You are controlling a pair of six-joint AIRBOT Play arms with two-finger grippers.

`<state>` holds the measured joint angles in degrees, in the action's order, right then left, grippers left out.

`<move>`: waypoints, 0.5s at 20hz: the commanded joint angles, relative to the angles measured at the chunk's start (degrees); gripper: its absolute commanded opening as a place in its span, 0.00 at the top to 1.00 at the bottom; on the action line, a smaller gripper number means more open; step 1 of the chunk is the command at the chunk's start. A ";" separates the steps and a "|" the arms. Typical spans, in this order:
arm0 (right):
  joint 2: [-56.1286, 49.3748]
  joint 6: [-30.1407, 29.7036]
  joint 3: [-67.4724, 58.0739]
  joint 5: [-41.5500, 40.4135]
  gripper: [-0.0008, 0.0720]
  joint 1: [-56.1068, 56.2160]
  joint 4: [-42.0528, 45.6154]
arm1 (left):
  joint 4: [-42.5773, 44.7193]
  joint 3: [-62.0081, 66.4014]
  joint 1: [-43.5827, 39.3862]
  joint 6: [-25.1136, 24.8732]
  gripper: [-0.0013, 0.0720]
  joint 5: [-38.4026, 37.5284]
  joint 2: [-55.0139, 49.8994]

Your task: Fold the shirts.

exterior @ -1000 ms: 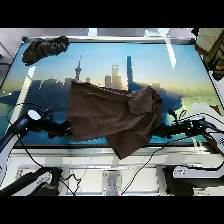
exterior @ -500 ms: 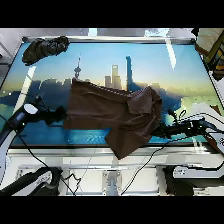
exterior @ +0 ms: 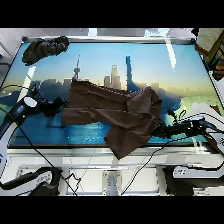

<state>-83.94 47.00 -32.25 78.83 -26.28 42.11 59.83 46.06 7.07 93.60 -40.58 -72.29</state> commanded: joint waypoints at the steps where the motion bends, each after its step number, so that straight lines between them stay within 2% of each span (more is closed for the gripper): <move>1: 0.04 0.07 0.04 1.25 0.96 -0.04 0.33 | -3.21 2.19 0.04 -1.79 0.06 -1.05 -0.68; 3: 0.04 0.04 0.04 1.53 0.96 -0.04 0.33 | -2.99 4.00 0.04 -4.13 0.06 -4.52 -0.33; 6: 0.04 0.04 0.04 1.40 0.96 -0.04 0.31 | -1.01 4.17 0.04 -3.74 0.06 -14.36 -0.37; 8: 0.04 0.07 0.04 1.44 0.96 -0.04 0.31 | 5.22 2.95 0.04 -0.35 0.06 -19.82 -0.37; 10: 0.04 0.07 0.04 1.60 0.96 -0.04 0.31 | 14.25 0.68 0.04 5.81 0.06 -22.08 -0.37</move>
<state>-83.94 47.03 -32.25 80.18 -26.28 42.39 64.16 48.47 7.05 93.36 -55.96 -72.62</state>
